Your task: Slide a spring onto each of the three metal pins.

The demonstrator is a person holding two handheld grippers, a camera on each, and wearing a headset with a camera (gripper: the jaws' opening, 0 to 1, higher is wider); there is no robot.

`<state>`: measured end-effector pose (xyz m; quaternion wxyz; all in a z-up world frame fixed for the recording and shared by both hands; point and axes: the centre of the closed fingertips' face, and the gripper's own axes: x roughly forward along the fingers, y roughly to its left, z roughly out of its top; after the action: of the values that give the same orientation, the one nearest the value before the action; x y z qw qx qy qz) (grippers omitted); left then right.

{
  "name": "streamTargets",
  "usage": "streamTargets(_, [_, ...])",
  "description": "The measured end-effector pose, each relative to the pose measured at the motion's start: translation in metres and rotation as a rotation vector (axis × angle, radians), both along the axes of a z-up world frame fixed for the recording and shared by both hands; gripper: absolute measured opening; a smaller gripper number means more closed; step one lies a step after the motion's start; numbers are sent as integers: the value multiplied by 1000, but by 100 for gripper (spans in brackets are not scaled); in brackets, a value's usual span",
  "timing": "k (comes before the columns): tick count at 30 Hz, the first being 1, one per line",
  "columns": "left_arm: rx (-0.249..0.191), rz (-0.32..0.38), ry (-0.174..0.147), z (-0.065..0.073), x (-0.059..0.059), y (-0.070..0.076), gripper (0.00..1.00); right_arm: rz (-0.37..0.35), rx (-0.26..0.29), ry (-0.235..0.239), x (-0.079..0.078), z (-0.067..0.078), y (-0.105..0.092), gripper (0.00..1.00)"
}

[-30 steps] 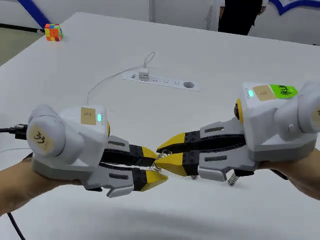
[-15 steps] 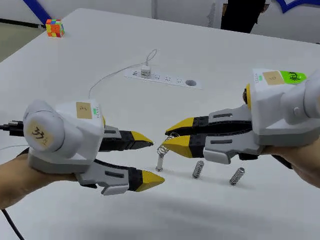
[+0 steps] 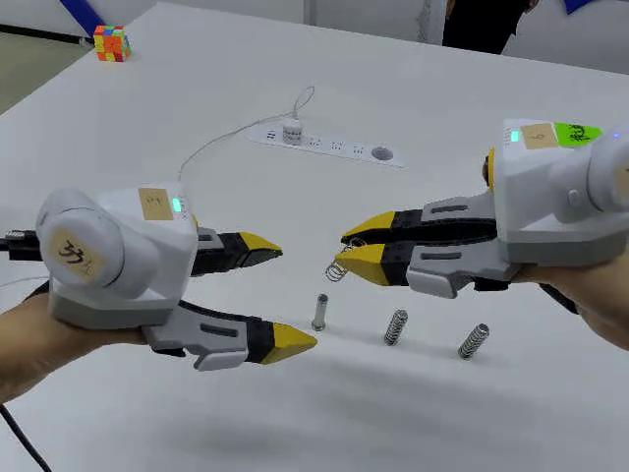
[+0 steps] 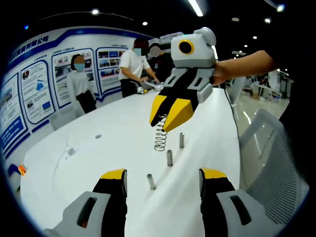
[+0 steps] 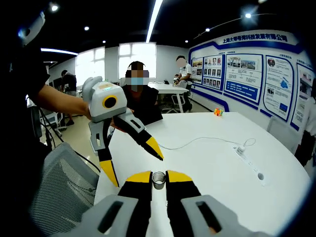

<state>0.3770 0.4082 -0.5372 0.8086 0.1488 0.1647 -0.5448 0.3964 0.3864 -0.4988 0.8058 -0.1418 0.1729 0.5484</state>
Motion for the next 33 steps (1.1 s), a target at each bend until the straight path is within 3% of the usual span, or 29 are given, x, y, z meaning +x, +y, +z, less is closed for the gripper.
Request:
streamTargets(12, [27,51,2,-8,11,14,70,-45,-54,36,21,-30,2,11])
streamTargets(15, [26,76,-4,-8,14,19,78,-52,-66,51,24,-39,2,11])
streamTargets(24, [52,109,13,-18,17,26,92,-85,-81,81,34,-59,-1,11])
streamTargets(28, [60,117,37,-24,16,28,98,-84,-94,91,35,-66,1,11])
streamTargets(31, [19,130,46,-18,17,25,100,-84,-89,102,35,-69,3,11])
streamTargets(33, [18,136,47,-18,19,26,100,-80,-100,105,35,-72,4,11])
